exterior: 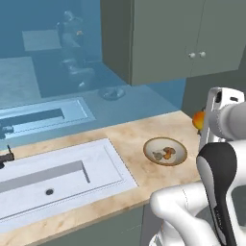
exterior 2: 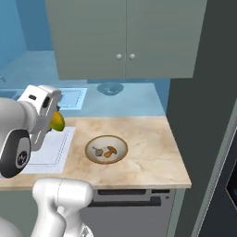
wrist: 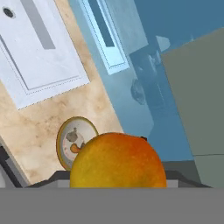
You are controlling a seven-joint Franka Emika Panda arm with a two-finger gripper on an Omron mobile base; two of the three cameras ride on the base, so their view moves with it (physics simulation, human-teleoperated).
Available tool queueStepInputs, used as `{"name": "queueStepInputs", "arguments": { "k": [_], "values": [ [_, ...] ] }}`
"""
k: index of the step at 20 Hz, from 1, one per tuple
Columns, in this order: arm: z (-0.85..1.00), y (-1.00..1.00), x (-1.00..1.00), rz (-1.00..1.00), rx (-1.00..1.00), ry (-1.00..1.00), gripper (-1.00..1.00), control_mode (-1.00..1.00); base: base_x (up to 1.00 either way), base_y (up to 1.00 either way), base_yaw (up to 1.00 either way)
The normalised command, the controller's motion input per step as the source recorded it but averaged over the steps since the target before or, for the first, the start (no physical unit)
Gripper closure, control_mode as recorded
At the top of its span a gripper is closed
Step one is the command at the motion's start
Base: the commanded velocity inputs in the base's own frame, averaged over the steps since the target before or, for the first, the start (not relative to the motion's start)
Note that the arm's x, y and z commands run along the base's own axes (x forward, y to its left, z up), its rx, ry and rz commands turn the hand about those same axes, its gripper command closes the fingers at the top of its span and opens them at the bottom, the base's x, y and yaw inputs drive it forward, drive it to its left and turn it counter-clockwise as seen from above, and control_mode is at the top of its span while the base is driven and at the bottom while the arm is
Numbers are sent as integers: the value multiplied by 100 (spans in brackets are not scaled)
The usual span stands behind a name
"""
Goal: Take the garlic, mango, and mushroom from the freezer and place them in the bowl on the counter.
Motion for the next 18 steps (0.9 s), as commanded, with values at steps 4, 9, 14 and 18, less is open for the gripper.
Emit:
{"name": "queueStepInputs", "arguments": {
  "k": [4, 9, 14, 18],
  "values": [
    [0, 0, 0, 0, 0, 0, 100, 100, 39, 3, -24],
    [0, 0, 0, 0, 0, 0, 100, 100, 10, -1, -33],
    [0, 0, 0, 0, 0, 0, 100, 100, 12, 0, -38],
    [-8, 0, 8, -9, 2, 3, 100, -100, 0, 0, 0]
  ]
}}
